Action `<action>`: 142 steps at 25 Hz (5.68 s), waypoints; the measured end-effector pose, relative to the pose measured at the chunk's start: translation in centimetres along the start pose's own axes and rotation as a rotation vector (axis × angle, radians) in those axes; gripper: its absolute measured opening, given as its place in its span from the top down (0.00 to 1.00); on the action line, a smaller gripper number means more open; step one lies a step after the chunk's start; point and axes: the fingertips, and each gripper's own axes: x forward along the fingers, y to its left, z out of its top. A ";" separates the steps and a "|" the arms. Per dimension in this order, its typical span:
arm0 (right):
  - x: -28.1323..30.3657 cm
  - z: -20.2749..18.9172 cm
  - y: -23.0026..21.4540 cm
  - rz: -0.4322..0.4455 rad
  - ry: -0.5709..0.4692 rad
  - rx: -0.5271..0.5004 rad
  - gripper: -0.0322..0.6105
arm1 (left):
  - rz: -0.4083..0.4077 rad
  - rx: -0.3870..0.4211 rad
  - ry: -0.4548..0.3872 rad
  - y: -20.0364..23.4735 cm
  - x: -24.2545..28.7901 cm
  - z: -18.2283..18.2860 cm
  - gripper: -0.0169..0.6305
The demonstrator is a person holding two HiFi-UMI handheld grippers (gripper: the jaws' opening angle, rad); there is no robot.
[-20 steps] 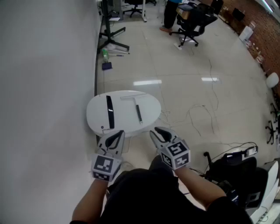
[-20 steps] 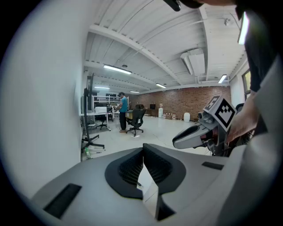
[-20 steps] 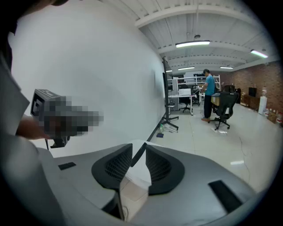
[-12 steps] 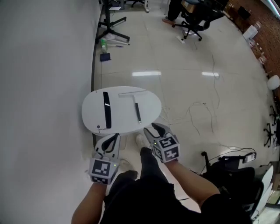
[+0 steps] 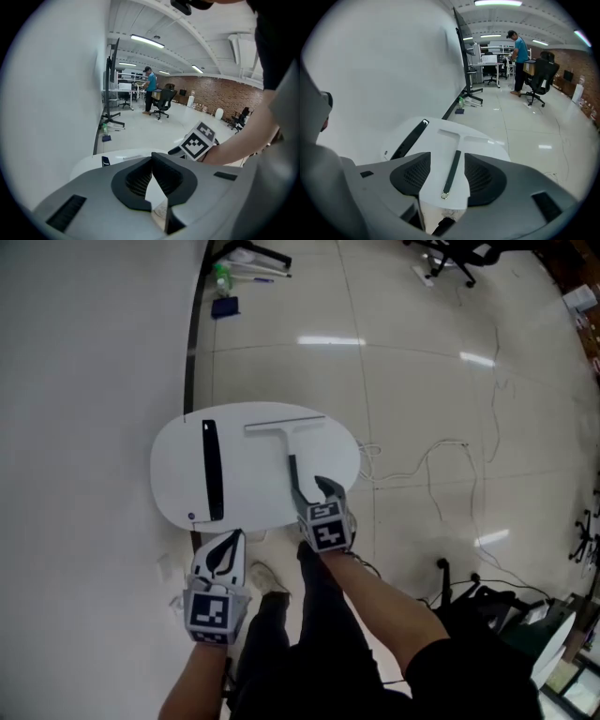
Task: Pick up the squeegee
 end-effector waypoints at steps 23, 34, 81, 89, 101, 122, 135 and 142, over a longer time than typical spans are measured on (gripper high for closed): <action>17.0 -2.6 -2.9 -0.051 0.179 0.095 0.75 | -0.013 -0.062 0.171 3.5 10.8 -2.6 0.97; 14.5 -1.2 -4.8 -0.055 0.121 0.156 0.79 | 0.016 -0.049 0.129 3.8 8.5 -2.1 0.97; -45.8 -3.6 5.5 0.055 -0.438 -0.047 0.79 | 0.010 0.164 -0.389 -10.3 -26.9 8.1 0.97; -46.3 -3.2 3.9 0.118 -0.459 -0.087 0.79 | 0.024 0.202 -0.386 -14.0 -25.9 7.8 0.97; -46.6 -1.6 4.1 0.171 -0.491 -0.138 0.79 | 0.050 0.205 -0.404 -15.7 -26.6 8.4 0.97; -47.3 -0.4 4.5 0.157 -0.515 -0.160 0.79 | 0.024 0.212 -0.405 -16.3 -26.3 8.6 0.97; -47.4 -0.3 4.7 0.164 -0.518 -0.175 0.79 | 0.029 0.210 -0.404 -16.1 -26.5 8.7 0.97; -47.4 -0.3 4.6 0.148 -0.516 -0.168 0.79 | 0.030 0.209 -0.403 -16.0 -26.5 8.7 0.97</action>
